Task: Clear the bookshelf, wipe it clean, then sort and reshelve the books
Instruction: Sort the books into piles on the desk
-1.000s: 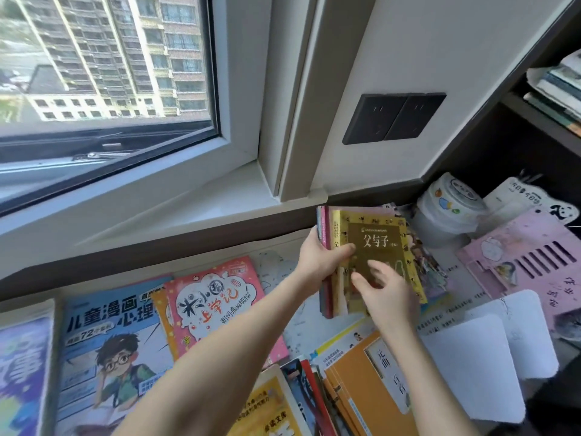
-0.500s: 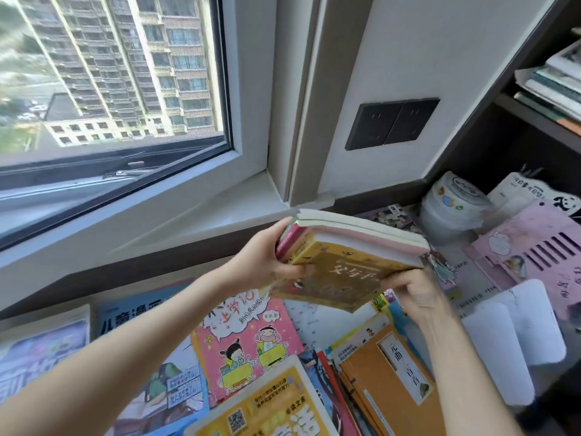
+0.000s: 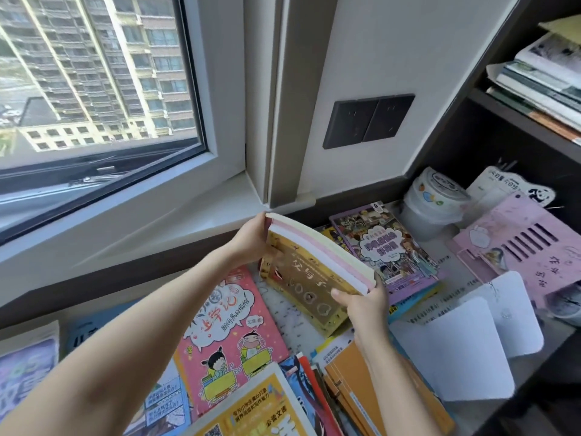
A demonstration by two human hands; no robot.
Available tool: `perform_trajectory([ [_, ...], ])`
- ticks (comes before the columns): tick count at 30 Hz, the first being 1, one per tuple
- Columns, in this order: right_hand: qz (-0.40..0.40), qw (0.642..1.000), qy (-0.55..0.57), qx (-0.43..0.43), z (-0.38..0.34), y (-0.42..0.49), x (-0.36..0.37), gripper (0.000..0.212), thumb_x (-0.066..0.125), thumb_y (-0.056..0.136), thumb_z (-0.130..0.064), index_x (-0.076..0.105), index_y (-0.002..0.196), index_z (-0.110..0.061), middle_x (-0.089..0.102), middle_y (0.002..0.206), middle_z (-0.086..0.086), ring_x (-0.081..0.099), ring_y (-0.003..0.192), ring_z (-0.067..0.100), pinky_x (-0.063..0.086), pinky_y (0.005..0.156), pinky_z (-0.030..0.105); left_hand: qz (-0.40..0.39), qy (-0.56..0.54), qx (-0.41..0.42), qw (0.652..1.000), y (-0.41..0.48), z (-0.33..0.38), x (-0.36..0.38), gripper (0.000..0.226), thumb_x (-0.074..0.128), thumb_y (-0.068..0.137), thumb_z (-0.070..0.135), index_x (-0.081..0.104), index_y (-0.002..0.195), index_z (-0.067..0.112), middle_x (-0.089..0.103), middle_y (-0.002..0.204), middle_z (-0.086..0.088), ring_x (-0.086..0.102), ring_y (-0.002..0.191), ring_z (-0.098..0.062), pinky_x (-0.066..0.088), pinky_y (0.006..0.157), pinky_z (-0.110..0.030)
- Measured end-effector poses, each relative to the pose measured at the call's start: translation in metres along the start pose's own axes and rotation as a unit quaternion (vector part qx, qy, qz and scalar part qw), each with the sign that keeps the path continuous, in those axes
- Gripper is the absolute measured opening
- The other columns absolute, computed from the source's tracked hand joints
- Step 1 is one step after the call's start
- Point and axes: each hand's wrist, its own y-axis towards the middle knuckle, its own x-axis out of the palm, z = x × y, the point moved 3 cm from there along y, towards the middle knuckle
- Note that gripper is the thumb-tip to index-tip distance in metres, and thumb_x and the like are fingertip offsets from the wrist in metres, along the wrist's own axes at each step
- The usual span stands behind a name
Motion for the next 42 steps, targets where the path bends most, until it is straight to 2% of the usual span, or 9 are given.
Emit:
perform_trajectory([
  [8,0.048,0.997,-0.06,0.005,0.009,0.009,-0.006,0.091,0.086,0.068,-0.01,0.037,0.144,-0.01,0.046,0.144,0.01,0.044,0.132,0.032,0.036,0.109,0.051,-0.028,0.144,-0.001,0.989,0.026,0.032,0.011,0.086,0.083,0.067,0.01,0.035,0.137,0.0,0.053,0.132,-0.013,0.051,0.12,-0.029,0.041,0.091,-0.03],
  [15,0.021,0.984,0.038,0.172,0.03,0.019,-0.005,0.085,0.091,0.056,-0.019,0.046,0.125,0.001,0.059,0.122,0.012,0.058,0.111,0.035,0.048,0.094,0.055,-0.069,0.188,-0.002,0.98,0.049,0.053,0.032,0.067,0.068,0.086,0.03,0.038,0.138,0.002,0.052,0.135,-0.015,0.051,0.122,-0.031,0.042,0.094,-0.034],
  [20,-0.007,0.975,-0.001,0.224,0.036,0.023,0.002,0.068,0.077,0.081,-0.015,0.039,0.135,0.0,0.046,0.138,0.015,0.051,0.12,0.039,0.053,0.088,0.052,-0.089,0.228,0.002,0.97,0.043,0.041,0.053,0.061,0.059,0.093,0.029,0.036,0.143,0.002,0.047,0.142,-0.016,0.046,0.129,-0.031,0.039,0.099,-0.034],
  [23,-0.028,0.971,-0.069,0.227,0.033,0.023,0.002,0.079,0.072,0.086,-0.022,0.026,0.147,0.0,0.039,0.146,0.017,0.061,0.099,0.036,0.059,0.074,0.041,-0.08,0.246,0.008,0.966,0.039,0.036,0.057,0.06,0.057,0.094,0.025,0.035,0.144,0.002,0.049,0.141,-0.015,0.048,0.128,-0.03,0.041,0.1,-0.034],
  [25,-0.045,0.965,-0.141,0.216,0.031,0.022,0.0,0.071,0.07,0.088,-0.028,0.034,0.143,0.0,0.058,0.119,0.015,0.065,0.082,0.029,0.059,0.064,0.036,-0.079,0.257,0.006,0.963,0.036,0.033,0.057,0.054,0.057,0.094,0.024,0.041,0.141,0.003,0.053,0.136,-0.014,0.051,0.124,-0.029,0.044,0.099,-0.034],
  [30,0.121,0.857,-0.497,0.062,0.006,0.035,-0.034,0.035,0.055,0.094,-0.043,0.059,0.089,-0.009,0.06,0.07,0.001,0.055,0.057,0.015,0.039,0.046,0.02,-0.076,0.272,0.014,0.959,0.029,0.031,0.057,0.045,0.054,0.095,0.025,0.051,0.133,0.002,0.06,0.127,-0.013,0.058,0.114,-0.028,0.048,0.092,-0.033],
  [33,0.174,0.816,-0.55,-0.035,-0.01,0.054,-0.045,0.046,0.059,0.09,-0.046,0.055,0.12,-0.012,0.065,0.111,0.009,0.06,0.093,0.025,0.046,0.066,0.027,-0.069,0.268,0.016,0.961,0.028,0.029,0.058,0.039,0.054,0.095,0.023,0.054,0.129,0.004,0.061,0.126,-0.012,0.058,0.113,-0.027,0.046,0.089,-0.032],
  [36,0.053,0.775,-0.629,-0.014,0.008,0.083,-0.045,0.083,0.063,0.083,-0.056,0.025,0.148,-0.021,0.027,0.154,0.017,0.029,0.139,0.038,0.033,0.108,0.05,-0.077,0.258,0.014,0.963,0.024,0.028,0.06,0.042,0.054,0.095,0.023,0.051,0.134,0.007,0.058,0.131,-0.011,0.055,0.118,-0.026,0.044,0.093,-0.03],
  [42,-0.03,0.715,-0.698,-0.029,0.024,0.103,-0.051,0.075,0.045,0.094,-0.052,0.011,0.153,-0.021,0.009,0.158,0.023,0.019,0.142,0.045,0.047,0.097,0.043,-0.083,0.225,0.014,0.971,0.018,0.028,0.06,0.037,0.055,0.095,0.024,0.057,0.129,0.009,0.059,0.13,-0.009,0.058,0.115,-0.024,0.046,0.091,-0.029],
])
